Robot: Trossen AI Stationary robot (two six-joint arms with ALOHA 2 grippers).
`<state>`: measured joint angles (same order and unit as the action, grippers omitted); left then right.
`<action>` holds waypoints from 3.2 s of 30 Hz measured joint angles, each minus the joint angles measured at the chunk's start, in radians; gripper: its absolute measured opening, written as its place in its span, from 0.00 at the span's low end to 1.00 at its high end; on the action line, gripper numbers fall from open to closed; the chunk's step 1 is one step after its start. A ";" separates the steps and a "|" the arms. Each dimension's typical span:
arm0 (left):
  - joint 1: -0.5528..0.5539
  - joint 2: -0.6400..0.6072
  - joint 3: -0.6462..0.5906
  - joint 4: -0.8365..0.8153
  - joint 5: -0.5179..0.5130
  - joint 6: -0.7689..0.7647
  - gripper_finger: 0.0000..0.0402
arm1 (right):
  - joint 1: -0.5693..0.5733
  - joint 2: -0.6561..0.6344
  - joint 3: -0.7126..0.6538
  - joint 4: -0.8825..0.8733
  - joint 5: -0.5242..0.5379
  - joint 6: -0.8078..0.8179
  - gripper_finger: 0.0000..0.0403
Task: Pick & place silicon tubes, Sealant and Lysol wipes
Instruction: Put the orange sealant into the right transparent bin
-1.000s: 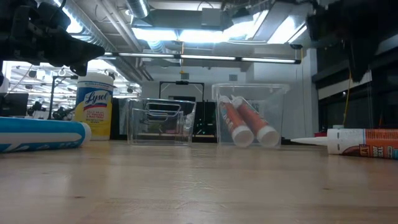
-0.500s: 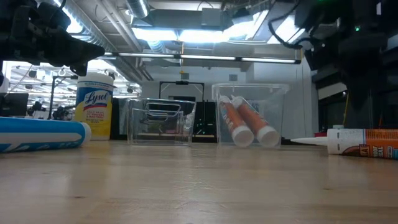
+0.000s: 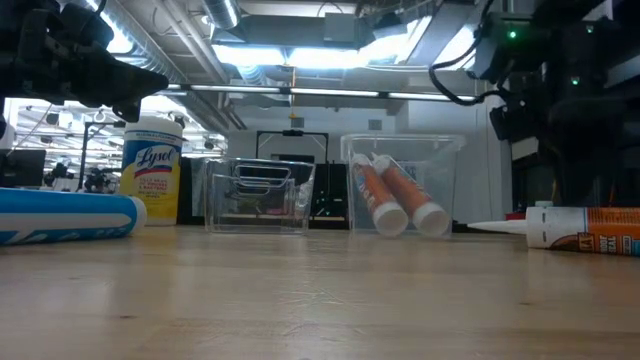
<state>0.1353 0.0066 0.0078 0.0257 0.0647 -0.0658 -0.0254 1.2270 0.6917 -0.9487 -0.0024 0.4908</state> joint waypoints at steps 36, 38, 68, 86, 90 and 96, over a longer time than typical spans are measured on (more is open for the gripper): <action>0.000 0.000 0.000 0.000 0.000 0.000 0.03 | 0.000 0.000 -0.126 0.175 -0.029 0.082 0.61; 0.000 0.000 0.000 0.000 0.000 0.000 0.03 | 0.000 0.000 -0.126 0.175 -0.030 0.085 0.58; 0.000 0.000 0.000 0.000 0.000 0.000 0.04 | -0.010 0.002 0.339 0.188 0.041 0.103 0.53; 0.000 0.000 0.000 0.000 0.000 0.000 0.03 | -0.144 0.005 0.638 0.252 0.283 0.049 0.52; 0.000 0.000 0.000 0.000 0.000 0.000 0.03 | -0.177 0.006 0.663 0.295 0.334 0.043 0.52; 0.000 0.000 0.000 0.000 0.000 0.000 0.04 | -0.218 0.006 0.667 0.354 0.352 0.027 0.52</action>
<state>0.1352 0.0063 0.0078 0.0257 0.0644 -0.0658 -0.2435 1.2327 1.3582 -0.5944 0.3500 0.5175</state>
